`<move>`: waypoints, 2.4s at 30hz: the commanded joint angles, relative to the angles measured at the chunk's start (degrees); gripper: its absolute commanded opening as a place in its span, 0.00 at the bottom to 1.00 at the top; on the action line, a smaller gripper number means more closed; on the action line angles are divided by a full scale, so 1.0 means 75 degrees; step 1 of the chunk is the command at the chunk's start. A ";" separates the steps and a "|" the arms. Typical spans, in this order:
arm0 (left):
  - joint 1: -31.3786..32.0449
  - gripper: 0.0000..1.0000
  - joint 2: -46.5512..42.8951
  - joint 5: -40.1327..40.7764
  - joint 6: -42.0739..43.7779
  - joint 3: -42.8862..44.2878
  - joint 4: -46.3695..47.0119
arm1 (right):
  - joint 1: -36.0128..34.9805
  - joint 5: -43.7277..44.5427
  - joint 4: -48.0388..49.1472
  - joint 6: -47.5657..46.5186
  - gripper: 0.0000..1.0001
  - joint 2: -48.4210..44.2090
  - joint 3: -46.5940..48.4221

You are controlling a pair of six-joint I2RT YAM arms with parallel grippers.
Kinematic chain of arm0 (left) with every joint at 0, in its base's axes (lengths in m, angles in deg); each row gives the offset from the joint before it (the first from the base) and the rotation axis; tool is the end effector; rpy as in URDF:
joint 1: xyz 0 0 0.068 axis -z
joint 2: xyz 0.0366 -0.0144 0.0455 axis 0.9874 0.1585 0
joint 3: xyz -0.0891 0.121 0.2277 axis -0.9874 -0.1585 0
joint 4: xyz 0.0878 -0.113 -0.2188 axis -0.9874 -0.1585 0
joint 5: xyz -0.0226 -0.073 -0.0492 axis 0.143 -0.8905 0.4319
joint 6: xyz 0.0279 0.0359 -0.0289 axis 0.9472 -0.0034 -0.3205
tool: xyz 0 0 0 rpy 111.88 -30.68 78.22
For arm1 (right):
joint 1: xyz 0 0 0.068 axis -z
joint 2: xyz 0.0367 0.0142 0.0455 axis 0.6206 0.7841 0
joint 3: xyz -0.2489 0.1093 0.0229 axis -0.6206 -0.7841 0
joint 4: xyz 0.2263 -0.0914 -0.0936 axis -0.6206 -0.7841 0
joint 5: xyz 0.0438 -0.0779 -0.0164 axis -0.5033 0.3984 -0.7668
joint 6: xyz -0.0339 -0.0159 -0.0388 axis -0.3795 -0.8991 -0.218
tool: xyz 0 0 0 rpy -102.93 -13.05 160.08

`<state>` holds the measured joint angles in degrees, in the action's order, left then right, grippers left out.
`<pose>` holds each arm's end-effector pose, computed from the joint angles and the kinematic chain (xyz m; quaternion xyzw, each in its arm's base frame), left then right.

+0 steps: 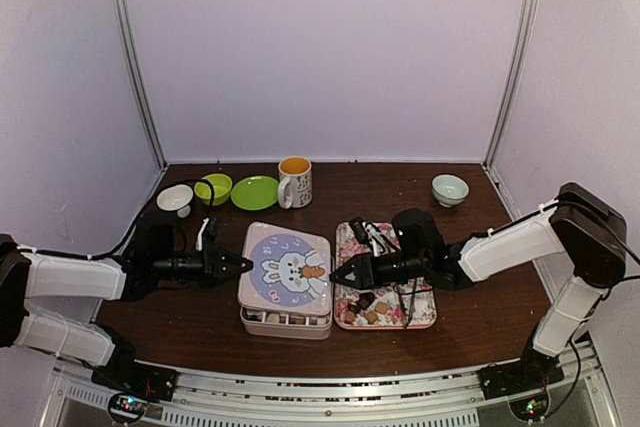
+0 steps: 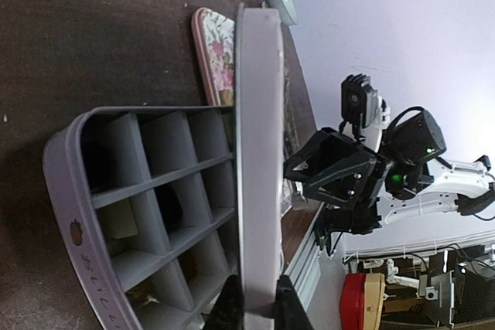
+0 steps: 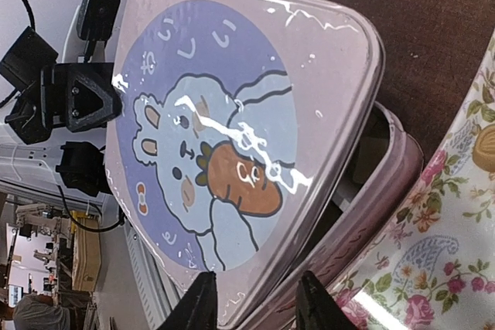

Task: Pack the chocolate
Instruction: Pass from the right arm to the left, then place the box lid on the packing box.

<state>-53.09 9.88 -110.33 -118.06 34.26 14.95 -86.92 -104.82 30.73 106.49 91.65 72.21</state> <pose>0.1866 -0.1249 0.1706 -0.0262 0.8117 -0.5598 0.1646 0.2037 0.2613 0.1601 -0.2035 0.8097 0.5255 0.1637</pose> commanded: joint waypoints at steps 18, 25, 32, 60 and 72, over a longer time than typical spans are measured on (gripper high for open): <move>0.0089 0.00 -0.1277 -0.0583 -0.0981 -0.0319 0.0846 | -0.0203 0.0475 -0.1106 -0.0581 0.39 -0.1484 0.0197; 0.0292 0.00 -0.0720 -0.0806 -0.1741 -0.0860 0.2660 | -0.0228 0.0594 -0.1243 -0.0682 0.39 -0.1621 -0.0107; 0.0291 0.00 -0.1188 -0.0810 -0.1748 -0.0551 0.2608 | -0.0288 0.0613 -0.1345 -0.0746 0.39 -0.1644 -0.0090; 0.0773 0.00 -0.0411 -0.0525 -0.1955 -0.0233 0.2811 | -0.0445 0.0815 -0.1297 -0.0951 0.47 -0.1270 -0.0191; 0.0774 0.00 -0.0174 -0.0189 -0.1607 -0.0266 0.2891 | -0.0587 0.0823 -0.1363 -0.0904 0.49 -0.0683 0.0026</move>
<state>-47.38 7.72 -113.35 -132.07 31.03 31.30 -90.78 -99.77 20.43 99.86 85.42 71.21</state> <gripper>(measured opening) 0.075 0.491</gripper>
